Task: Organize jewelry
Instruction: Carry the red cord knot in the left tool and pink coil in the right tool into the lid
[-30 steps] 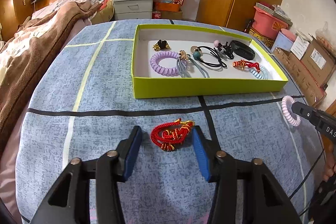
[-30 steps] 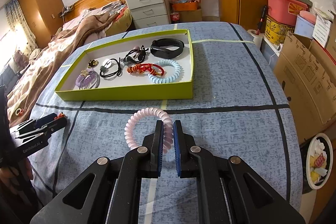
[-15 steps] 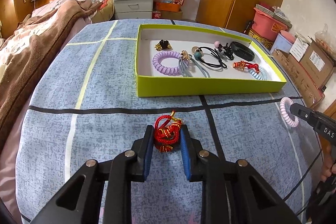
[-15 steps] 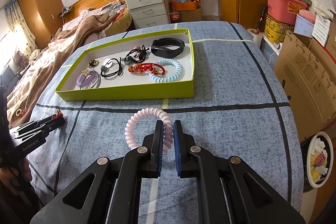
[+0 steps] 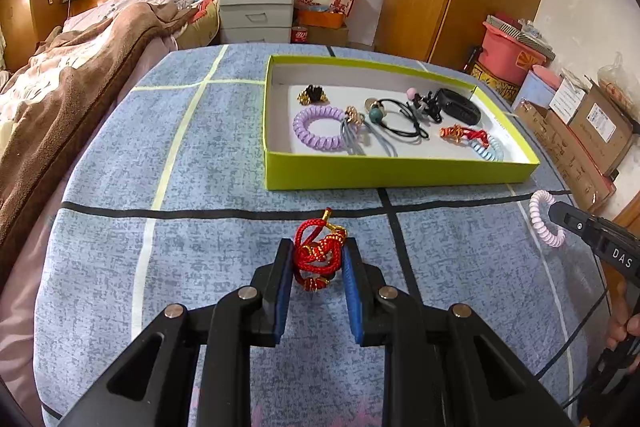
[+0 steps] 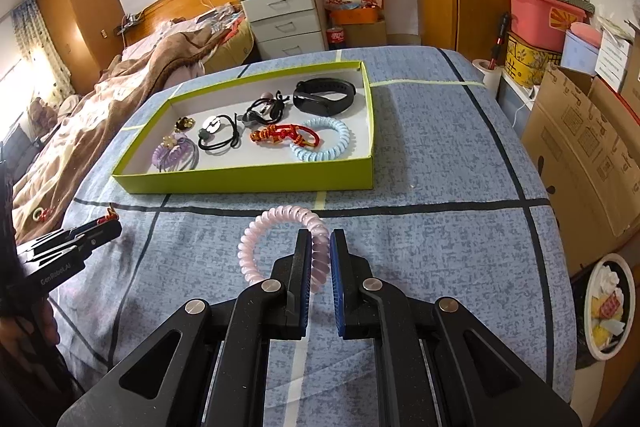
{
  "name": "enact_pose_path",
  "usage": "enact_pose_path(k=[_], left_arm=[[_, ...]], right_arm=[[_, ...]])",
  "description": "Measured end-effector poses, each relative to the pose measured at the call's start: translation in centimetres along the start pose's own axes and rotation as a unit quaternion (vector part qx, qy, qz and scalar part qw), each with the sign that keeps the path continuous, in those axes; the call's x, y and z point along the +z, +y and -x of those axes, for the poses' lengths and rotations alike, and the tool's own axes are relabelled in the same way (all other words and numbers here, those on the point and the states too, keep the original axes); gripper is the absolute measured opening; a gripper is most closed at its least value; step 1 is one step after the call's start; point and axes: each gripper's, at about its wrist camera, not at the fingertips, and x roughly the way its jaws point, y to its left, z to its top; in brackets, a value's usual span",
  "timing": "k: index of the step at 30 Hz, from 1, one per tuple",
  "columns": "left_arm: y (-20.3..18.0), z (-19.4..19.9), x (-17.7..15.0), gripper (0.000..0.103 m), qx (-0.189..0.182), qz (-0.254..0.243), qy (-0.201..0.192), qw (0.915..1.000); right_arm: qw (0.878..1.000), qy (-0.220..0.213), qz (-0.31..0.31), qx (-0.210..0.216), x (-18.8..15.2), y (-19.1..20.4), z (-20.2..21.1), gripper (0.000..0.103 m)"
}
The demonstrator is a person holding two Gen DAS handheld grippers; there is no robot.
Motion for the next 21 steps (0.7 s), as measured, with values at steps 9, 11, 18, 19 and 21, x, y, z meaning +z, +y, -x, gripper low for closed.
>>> enact_pose_path(k=[9,11,18,19,21], left_arm=[[-0.4,1.8,1.2,0.025,-0.003,-0.006,-0.026,0.9996],[-0.4,2.2,1.6,0.025,-0.004,-0.007,-0.032,0.9994],[-0.1,2.9,3.8,0.025,-0.012,-0.004,-0.049,0.9987],[0.0,2.9,4.1,0.025,-0.011,-0.003,-0.051,0.9986],[0.1,3.0,4.8,0.025,-0.013,-0.003,-0.056,0.9983]], right_arm=[[1.0,-0.017,0.005,0.008,0.9,0.8,0.9,0.01],[1.0,-0.021,0.007,0.01,1.2,1.1,1.0,0.01],[0.999,-0.029,0.014,0.019,2.9,2.1,0.7,0.01],[0.999,-0.03,0.014,0.019,3.0,2.2,0.7,0.01],[0.999,-0.032,0.016,0.02,3.5,2.3,0.5,0.01]])
